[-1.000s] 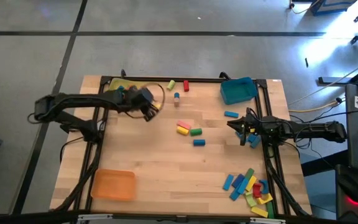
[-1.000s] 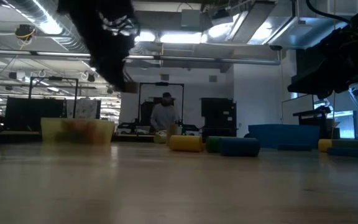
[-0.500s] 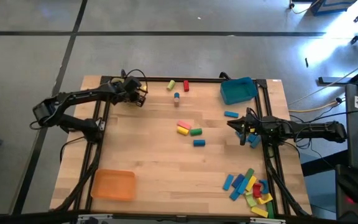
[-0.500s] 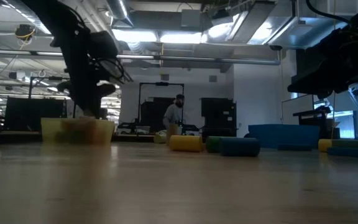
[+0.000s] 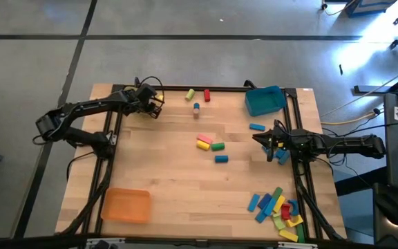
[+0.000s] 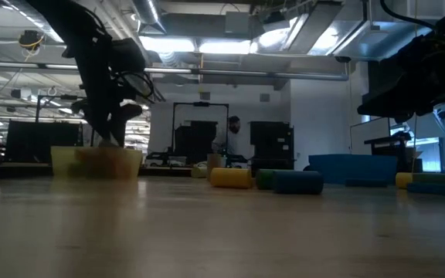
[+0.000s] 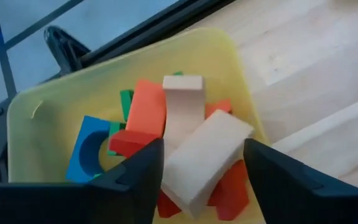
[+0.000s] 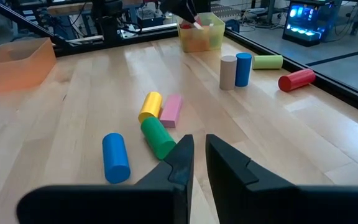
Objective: Sort blocks by size
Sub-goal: Put the light green arch block into the yellow bin
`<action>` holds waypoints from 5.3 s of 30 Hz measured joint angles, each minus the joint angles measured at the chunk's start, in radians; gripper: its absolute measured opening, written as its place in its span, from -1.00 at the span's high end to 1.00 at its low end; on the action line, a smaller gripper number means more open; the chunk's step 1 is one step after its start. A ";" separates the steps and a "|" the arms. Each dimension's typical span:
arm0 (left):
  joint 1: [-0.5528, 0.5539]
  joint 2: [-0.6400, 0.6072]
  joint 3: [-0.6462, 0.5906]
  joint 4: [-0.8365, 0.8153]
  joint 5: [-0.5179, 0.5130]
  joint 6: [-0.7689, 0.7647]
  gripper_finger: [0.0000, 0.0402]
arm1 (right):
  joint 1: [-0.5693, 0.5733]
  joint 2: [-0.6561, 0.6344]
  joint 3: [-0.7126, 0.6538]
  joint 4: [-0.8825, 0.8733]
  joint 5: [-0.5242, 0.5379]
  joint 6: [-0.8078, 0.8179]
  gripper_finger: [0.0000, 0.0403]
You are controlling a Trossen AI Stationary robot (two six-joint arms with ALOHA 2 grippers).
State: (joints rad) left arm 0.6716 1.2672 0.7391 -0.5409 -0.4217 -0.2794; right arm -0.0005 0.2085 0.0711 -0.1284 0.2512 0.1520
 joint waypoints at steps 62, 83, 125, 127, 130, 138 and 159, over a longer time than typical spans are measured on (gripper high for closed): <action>-0.734 0.137 -0.291 1.306 0.229 0.224 -0.05 | -0.020 1.082 0.583 -0.993 -0.006 0.677 0.35; -0.771 0.136 -0.291 1.304 0.229 0.268 -0.05 | -0.147 1.208 0.582 -0.854 -0.053 0.546 0.38; -0.771 0.124 -0.291 1.275 0.219 0.231 -0.05 | -0.144 1.238 1.014 -0.359 0.019 0.066 0.72; -0.772 0.099 -0.291 1.251 0.217 0.223 -0.05 | -0.144 1.250 1.014 -0.241 0.018 0.017 0.73; -0.777 0.048 -0.291 1.173 0.216 0.205 -0.05 | -0.145 1.282 1.014 -0.074 0.016 -0.057 0.74; -0.791 -0.175 -0.275 0.837 0.192 0.120 -0.05 | -0.194 1.444 1.017 0.305 -0.116 -0.131 0.73; -0.768 -0.723 -0.193 0.607 0.110 0.134 -0.05 | -0.259 2.141 1.819 0.419 -0.220 -0.132 0.72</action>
State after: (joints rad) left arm -0.0963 0.5444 0.5463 0.0665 -0.3115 -0.1455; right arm -0.2594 2.3497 1.8903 0.2905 0.0311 0.0199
